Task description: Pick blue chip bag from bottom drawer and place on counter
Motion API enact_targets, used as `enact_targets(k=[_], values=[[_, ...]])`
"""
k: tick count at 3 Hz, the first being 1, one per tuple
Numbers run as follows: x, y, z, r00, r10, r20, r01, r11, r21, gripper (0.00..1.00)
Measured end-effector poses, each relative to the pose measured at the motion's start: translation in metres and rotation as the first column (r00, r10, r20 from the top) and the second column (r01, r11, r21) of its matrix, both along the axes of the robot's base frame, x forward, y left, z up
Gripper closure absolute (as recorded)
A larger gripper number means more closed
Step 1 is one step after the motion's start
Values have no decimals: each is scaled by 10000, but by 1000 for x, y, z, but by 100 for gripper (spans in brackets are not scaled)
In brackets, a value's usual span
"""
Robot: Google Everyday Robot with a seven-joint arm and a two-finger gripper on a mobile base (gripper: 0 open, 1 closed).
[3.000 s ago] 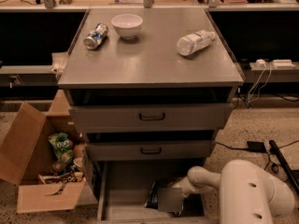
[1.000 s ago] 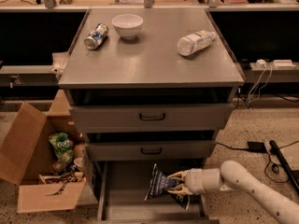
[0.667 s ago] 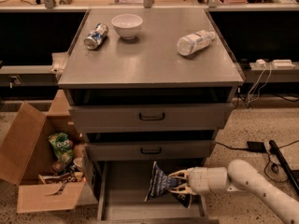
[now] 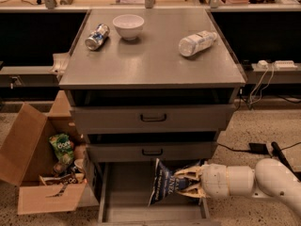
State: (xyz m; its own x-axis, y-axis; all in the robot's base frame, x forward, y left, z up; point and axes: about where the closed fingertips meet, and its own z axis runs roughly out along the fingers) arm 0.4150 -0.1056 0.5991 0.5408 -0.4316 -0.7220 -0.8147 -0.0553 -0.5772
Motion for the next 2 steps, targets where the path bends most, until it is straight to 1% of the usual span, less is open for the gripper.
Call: enact_targets(k=[1, 2], values=[[1, 2, -6, 9999, 4, -144, -4, 10000, 41, 100], [1, 2, -6, 9999, 4, -144, -4, 10000, 41, 100]])
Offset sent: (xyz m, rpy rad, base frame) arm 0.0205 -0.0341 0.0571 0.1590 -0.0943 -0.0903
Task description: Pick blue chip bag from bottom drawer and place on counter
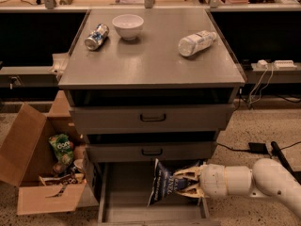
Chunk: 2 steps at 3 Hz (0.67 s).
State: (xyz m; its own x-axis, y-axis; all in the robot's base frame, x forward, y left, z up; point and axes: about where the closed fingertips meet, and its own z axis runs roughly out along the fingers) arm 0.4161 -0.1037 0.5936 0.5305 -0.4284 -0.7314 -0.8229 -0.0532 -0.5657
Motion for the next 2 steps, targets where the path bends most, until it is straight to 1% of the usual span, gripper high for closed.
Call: enact_targets(k=[1, 2], values=[[20, -37, 89, 9882, -591, 1413, 573, 9982, 165, 100], [40, -77, 186, 9521, -1200, 2812, 1177, 9927, 252, 100]])
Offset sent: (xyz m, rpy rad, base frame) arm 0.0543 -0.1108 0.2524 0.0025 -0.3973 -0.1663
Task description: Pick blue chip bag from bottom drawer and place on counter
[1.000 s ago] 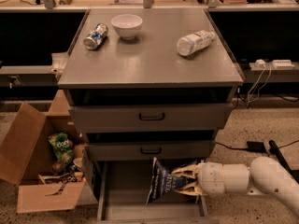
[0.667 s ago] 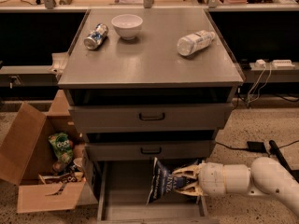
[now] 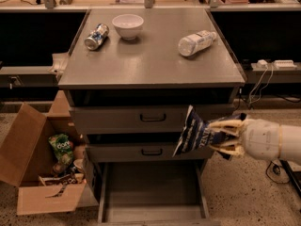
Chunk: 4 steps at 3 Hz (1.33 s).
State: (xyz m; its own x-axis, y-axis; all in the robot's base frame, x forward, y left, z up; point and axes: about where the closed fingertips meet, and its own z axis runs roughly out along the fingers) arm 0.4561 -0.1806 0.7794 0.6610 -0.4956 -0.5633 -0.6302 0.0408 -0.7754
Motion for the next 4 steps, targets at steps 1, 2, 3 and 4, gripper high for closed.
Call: enact_targets(k=[1, 2, 3, 4], values=[[8, -20, 55, 9971, -429, 632, 431, 9991, -23, 100], [10, -22, 58, 9965, -477, 688, 479, 9988, -21, 100], [28, -24, 76, 9984, -420, 372, 425, 9990, -151, 100], [67, -27, 109, 9994, -322, 130, 324, 9993, -170, 100]])
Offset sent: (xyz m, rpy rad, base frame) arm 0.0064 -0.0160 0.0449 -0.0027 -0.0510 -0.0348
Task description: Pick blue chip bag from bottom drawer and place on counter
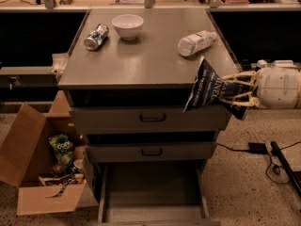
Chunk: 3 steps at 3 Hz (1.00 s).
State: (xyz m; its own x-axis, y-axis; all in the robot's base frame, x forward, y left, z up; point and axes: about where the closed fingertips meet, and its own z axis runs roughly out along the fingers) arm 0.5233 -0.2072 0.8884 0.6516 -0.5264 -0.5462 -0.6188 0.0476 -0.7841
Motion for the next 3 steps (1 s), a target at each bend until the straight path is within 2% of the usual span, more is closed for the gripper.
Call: enact_targets(k=[1, 2, 3], values=[[44, -1, 17, 9973, 136, -725, -158, 9994, -304, 100], [103, -5, 30, 9854, -898, -1445, 814, 9947, -632, 100], [143, -9, 33, 9655, -1996, -1670, 1937, 9797, -513, 100]])
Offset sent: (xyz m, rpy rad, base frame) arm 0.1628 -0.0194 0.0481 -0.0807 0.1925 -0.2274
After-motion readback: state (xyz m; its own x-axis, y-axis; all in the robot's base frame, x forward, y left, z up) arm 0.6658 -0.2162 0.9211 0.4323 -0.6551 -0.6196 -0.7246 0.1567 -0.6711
